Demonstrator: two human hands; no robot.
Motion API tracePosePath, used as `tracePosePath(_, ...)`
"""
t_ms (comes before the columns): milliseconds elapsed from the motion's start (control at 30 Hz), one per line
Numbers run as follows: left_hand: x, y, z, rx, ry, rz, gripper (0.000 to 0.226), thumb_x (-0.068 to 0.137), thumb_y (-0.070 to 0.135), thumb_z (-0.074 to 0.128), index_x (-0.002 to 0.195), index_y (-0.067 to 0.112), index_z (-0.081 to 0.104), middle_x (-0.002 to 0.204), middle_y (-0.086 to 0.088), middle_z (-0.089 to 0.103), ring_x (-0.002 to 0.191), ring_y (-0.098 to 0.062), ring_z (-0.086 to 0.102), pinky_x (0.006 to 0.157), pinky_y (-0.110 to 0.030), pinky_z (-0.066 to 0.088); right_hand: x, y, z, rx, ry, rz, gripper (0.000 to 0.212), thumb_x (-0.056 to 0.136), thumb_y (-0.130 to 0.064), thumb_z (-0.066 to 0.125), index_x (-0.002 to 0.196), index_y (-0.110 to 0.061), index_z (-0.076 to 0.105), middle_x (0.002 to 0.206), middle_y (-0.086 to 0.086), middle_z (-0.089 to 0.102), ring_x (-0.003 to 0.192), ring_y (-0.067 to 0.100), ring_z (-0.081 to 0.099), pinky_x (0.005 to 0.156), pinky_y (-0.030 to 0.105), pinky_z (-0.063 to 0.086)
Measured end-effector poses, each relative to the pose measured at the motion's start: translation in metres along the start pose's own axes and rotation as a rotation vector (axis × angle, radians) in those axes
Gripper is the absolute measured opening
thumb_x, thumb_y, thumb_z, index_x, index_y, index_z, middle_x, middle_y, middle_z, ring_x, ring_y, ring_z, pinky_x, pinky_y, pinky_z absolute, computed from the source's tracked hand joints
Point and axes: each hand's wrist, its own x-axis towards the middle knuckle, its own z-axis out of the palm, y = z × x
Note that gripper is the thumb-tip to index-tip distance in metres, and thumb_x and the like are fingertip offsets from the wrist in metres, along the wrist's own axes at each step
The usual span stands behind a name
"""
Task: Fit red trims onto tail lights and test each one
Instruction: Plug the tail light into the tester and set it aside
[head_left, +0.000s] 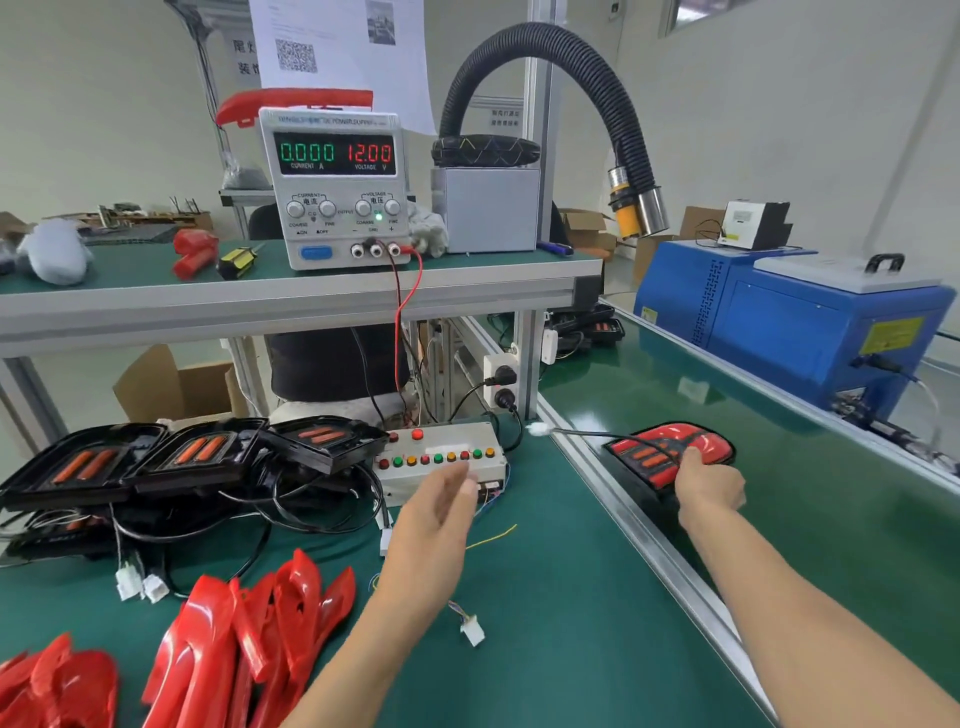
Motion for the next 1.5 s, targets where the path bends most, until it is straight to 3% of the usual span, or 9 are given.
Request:
tracePosePath(233, -0.047, 0.001, -0.020, 0.069, -0.219, 0.045, 0.025, 0.091, 0.046, 0.050, 0.104, 0.053, 0.071, 0.090, -0.004, 0.070, 0.087, -0.010, 0.057, 0.080, -0.018, 0.045, 0.029, 0.002, 0.026, -0.042, 0.041, 0.108, 0.062, 0.098, -0.034, 0.063, 0.134, 0.015, 0.049, 0.134, 0.034, 0.058, 0.120, 0.047, 0.061, 0.103, 0.051, 0.048)
tracePosePath(500, -0.051, -0.008, -0.014, 0.097, -0.267, -0.009, 0.026, 0.089, 0.046, 0.049, 0.103, 0.053, 0.070, 0.104, 0.015, 0.076, 0.105, -0.020, 0.068, 0.098, -0.033, 0.052, 0.041, 0.001, 0.039, -0.113, -0.045, 0.000, 0.064, 0.096, -0.041, 0.065, 0.131, 0.010, 0.052, 0.130, 0.030, 0.061, 0.112, 0.045, 0.063, 0.089, 0.046, 0.052)
tracePosePath(600, -0.051, -0.014, -0.008, 0.069, -0.286, -0.035, 0.025, 0.089, 0.044, 0.050, 0.103, 0.051, 0.070, 0.108, 0.017, 0.075, 0.108, -0.008, 0.069, 0.101, -0.035, 0.053, 0.048, 0.004, 0.042, -0.093, -0.130, 0.037, 0.061, 0.095, -0.043, 0.067, 0.126, 0.008, 0.057, 0.123, 0.028, 0.066, 0.101, 0.042, 0.068, 0.087, 0.048, 0.057)
tracePosePath(733, -0.052, -0.022, -0.003, 0.069, -0.300, -0.054, 0.024, 0.090, 0.043, 0.051, 0.102, 0.053, 0.069, 0.108, 0.021, 0.075, 0.110, 0.003, 0.066, 0.105, -0.028, 0.049, 0.055, 0.010, 0.045, -0.039, -0.197, 0.068, 0.050, 0.096, -0.039, 0.067, 0.117, 0.005, 0.058, 0.086, 0.019, 0.067, 0.055, 0.027, 0.058, 0.052, 0.035, 0.049)
tracePosePath(900, -0.054, -0.021, 0.000, 0.075, -0.303, -0.054, 0.023, 0.089, 0.044, 0.051, 0.101, 0.055, 0.068, 0.107, 0.023, 0.074, 0.108, 0.005, 0.066, 0.099, -0.019, 0.049, 0.049, 0.009, 0.048, -0.109, -0.177, 0.037, 0.063, 0.102, -0.050, 0.050, 0.126, 0.008, 0.055, 0.105, 0.022, 0.067, 0.067, 0.031, 0.067, 0.057, 0.040, 0.055)
tracePosePath(1033, -0.057, -0.019, -0.002, 0.063, -0.288, -0.067, 0.022, 0.093, 0.039, 0.054, 0.099, 0.043, 0.074, 0.105, 0.021, 0.075, 0.106, 0.004, 0.067, 0.095, -0.016, 0.049, 0.035, 0.014, 0.046, -0.388, -0.007, -0.132, 0.077, 0.101, -0.059, 0.043, 0.140, 0.007, 0.035, 0.132, 0.031, 0.051, 0.112, 0.049, 0.059, 0.083, 0.047, 0.046)
tracePosePath(1233, -0.064, -0.016, -0.011, 0.071, -0.284, -0.105, 0.018, 0.100, 0.029, 0.056, 0.103, 0.030, 0.074, 0.104, 0.019, 0.076, 0.106, 0.004, 0.067, 0.093, -0.012, 0.048, -0.012, 0.034, 0.031, -0.607, 0.070, -0.602, 0.073, 0.097, -0.050, 0.053, 0.148, 0.000, 0.034, 0.146, 0.029, 0.039, 0.131, 0.045, 0.040, 0.106, 0.057, 0.030)
tracePosePath(1400, -0.069, -0.014, -0.023, 0.123, -0.180, -0.143, 0.018, 0.085, 0.042, 0.056, 0.094, 0.045, 0.071, 0.094, 0.015, 0.077, 0.096, -0.012, 0.072, 0.096, -0.034, 0.055, -0.089, 0.061, 0.022, -0.375, -0.114, -0.949, 0.041, 0.091, -0.016, 0.071, 0.128, 0.001, 0.061, 0.130, 0.021, 0.057, 0.122, 0.041, 0.050, 0.100, 0.055, 0.040)
tracePosePath(1500, -0.070, -0.014, -0.040, 0.120, -0.083, -0.167, 0.015, 0.084, 0.041, 0.056, 0.090, 0.047, 0.068, 0.085, 0.010, 0.077, 0.084, -0.012, 0.072, 0.089, -0.045, 0.056, -0.151, 0.082, 0.013, -0.246, -0.447, -0.907, 0.023, 0.096, -0.016, 0.066, 0.118, -0.016, 0.066, 0.108, -0.002, 0.061, 0.099, 0.007, 0.058, 0.086, 0.036, 0.049)
